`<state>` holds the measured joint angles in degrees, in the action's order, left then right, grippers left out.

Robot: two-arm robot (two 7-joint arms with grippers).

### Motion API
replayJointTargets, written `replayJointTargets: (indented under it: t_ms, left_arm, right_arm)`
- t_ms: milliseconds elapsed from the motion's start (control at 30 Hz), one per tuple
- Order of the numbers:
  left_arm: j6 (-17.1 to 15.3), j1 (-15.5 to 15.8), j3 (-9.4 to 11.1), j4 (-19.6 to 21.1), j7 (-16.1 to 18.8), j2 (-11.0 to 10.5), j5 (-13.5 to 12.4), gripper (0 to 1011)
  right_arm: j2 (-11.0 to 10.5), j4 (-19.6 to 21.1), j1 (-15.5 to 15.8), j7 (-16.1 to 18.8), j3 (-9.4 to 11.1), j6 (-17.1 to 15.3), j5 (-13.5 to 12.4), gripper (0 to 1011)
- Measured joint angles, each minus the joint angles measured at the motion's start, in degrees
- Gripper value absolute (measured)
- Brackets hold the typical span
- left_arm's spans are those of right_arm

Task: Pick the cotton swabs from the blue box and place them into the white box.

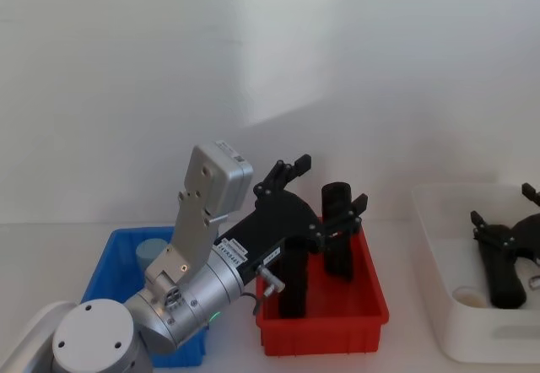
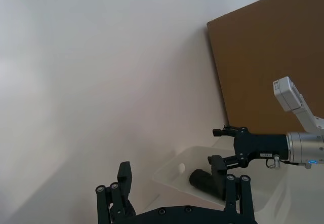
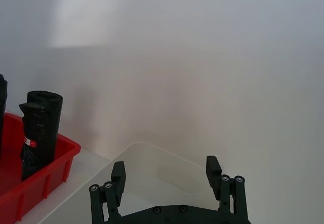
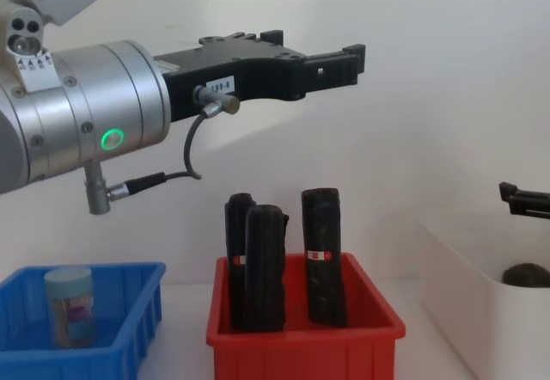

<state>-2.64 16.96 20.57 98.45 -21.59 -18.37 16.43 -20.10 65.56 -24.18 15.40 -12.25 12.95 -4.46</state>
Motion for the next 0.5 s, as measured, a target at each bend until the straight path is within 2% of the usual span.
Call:
replayJointTargets:
  t_ms: [500]
  left_arm:
    - [0.0,0.0,0.0,0.0,0.0,0.0,0.0,1000]
  right_arm:
    - [0.08,-0.28,-0.46,0.73,0.0,0.52,0.09,1001]
